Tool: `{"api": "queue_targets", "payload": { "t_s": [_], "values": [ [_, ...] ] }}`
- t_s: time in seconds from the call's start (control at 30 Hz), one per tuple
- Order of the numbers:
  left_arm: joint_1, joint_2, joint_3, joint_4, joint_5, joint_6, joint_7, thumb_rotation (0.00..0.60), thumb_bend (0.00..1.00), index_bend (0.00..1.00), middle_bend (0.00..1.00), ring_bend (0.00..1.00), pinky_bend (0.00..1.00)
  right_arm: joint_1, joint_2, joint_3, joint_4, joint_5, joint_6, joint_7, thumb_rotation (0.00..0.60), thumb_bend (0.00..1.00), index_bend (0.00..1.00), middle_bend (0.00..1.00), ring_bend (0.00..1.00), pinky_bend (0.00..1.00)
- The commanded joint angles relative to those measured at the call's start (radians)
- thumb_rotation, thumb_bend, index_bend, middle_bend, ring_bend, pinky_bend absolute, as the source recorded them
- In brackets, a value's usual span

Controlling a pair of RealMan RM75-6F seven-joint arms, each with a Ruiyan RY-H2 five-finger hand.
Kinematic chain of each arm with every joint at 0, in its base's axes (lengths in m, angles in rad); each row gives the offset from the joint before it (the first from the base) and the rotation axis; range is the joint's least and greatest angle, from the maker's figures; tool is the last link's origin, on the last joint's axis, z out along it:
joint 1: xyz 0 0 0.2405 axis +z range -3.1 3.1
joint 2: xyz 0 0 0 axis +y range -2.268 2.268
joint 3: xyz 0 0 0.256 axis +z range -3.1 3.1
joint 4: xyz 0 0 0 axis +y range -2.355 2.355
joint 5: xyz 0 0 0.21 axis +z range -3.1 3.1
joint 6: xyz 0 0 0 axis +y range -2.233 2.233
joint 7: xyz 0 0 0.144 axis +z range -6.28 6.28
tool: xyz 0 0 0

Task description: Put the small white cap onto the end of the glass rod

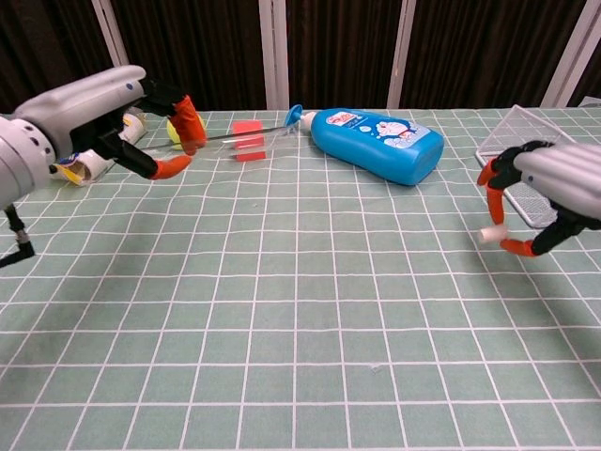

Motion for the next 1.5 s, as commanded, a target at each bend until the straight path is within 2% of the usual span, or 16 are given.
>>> {"api": "queue_targets", "payload": {
  "t_s": [0.03, 0.27, 0.43, 0.7, 1.0, 1.5],
  "values": [
    [-0.028, -0.067, -0.025, 0.026, -0.047, -0.006, 0.024, 0.6, 0.63, 0.51, 0.44, 0.04, 0.0, 0.001, 0.026, 0.032, -0.033, 0.0, 0.03, -0.005, 0.6, 0.37, 0.6, 0.23, 0.12, 0.08],
    [-0.064, -0.178, -0.069, 0.086, -0.139, -0.004, 0.056, 0.6, 0.63, 0.51, 0.44, 0.04, 0.0, 0.013, 0.037, 0.085, -0.066, -0.008, 0.096, -0.028, 0.6, 0.37, 0.6, 0.23, 0.12, 0.08],
    [-0.082, -0.245, -0.102, 0.123, -0.186, 0.016, 0.071, 0.6, 0.63, 0.51, 0.44, 0.04, 0.0, 0.027, 0.028, 0.101, -0.06, -0.037, 0.132, -0.048, 0.6, 0.37, 0.6, 0.23, 0.12, 0.08],
    [-0.103, -0.333, -0.142, 0.168, -0.224, 0.048, 0.061, 0.6, 0.63, 0.51, 0.44, 0.04, 0.0, 0.067, -0.04, 0.113, 0.02, -0.106, 0.189, -0.1, 0.6, 0.38, 0.6, 0.23, 0.12, 0.08],
    [-0.1, -0.382, -0.165, 0.207, -0.247, 0.076, 0.045, 0.6, 0.63, 0.51, 0.44, 0.04, 0.0, 0.113, -0.124, 0.109, 0.122, -0.162, 0.218, -0.171, 0.6, 0.38, 0.6, 0.23, 0.12, 0.08],
    [-0.122, -0.403, -0.207, 0.273, -0.3, 0.056, 0.079, 0.6, 0.63, 0.51, 0.44, 0.04, 0.0, 0.179, -0.225, 0.128, 0.187, -0.18, 0.215, -0.22, 0.6, 0.38, 0.6, 0.23, 0.12, 0.08]
  ]
}}
